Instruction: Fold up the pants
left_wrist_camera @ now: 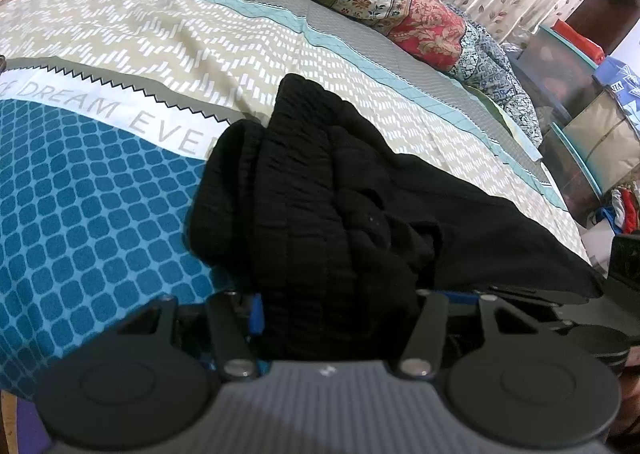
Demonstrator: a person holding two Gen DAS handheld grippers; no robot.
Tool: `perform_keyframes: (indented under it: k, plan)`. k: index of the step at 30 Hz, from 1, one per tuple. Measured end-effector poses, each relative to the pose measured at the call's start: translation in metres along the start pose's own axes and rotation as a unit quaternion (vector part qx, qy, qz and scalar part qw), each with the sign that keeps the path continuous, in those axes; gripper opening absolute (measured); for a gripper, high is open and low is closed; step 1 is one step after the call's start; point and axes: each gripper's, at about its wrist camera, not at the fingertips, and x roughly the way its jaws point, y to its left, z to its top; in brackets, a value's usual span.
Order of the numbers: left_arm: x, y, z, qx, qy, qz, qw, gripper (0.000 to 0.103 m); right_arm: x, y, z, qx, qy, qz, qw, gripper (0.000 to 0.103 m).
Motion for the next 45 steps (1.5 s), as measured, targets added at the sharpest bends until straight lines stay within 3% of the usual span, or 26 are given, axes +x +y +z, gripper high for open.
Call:
perform_keyframes:
  k: [13, 19, 24, 29, 36, 38, 41, 42, 45]
  plan:
    - [0.000, 0.000, 0.000, -0.002, 0.001, 0.002, 1.0000, 0.052, -0.050, -0.020, -0.008, 0.045, -0.041, -0.006, 0.998, 0.053]
    - [0.001, 0.000, 0.001, -0.002, 0.002, 0.004, 1.0000, 0.052, -0.025, -0.024, -0.008, 0.059, -0.009, -0.007, 0.998, 0.049]
    - [0.002, -0.003, 0.001, -0.001, 0.002, 0.011, 0.9999, 0.053, 0.002, -0.004, -0.001, -0.001, 0.004, -0.038, 0.999, 0.053]
    - [0.002, -0.002, 0.002, -0.002, 0.003, 0.014, 0.9999, 0.054, -0.008, -0.012, -0.001, 0.000, 0.002, -0.026, 1.000, 0.053]
    - [0.003, -0.005, 0.003, 0.001, 0.005, 0.020, 0.9998, 0.052, -0.049, -0.026, 0.001, 0.024, -0.057, -0.029, 0.998, 0.053]
    - [0.003, -0.005, 0.003, 0.002, 0.005, 0.022, 0.9997, 0.052, -0.045, -0.030, -0.001, 0.034, -0.050, -0.027, 0.998, 0.051]
    - [0.003, -0.005, 0.003, 0.002, 0.006, 0.023, 0.9997, 0.052, -0.017, -0.032, -0.016, 0.027, -0.003, -0.039, 0.999, 0.042]
    - [0.003, -0.005, 0.003, 0.002, 0.006, 0.024, 0.9997, 0.052, -0.016, -0.030, -0.021, 0.010, -0.020, -0.041, 0.999, 0.042]
    - [0.001, -0.005, 0.004, 0.000, 0.008, 0.025, 0.9997, 0.054, -0.016, -0.022, -0.016, -0.008, -0.013, -0.054, 0.998, 0.042]
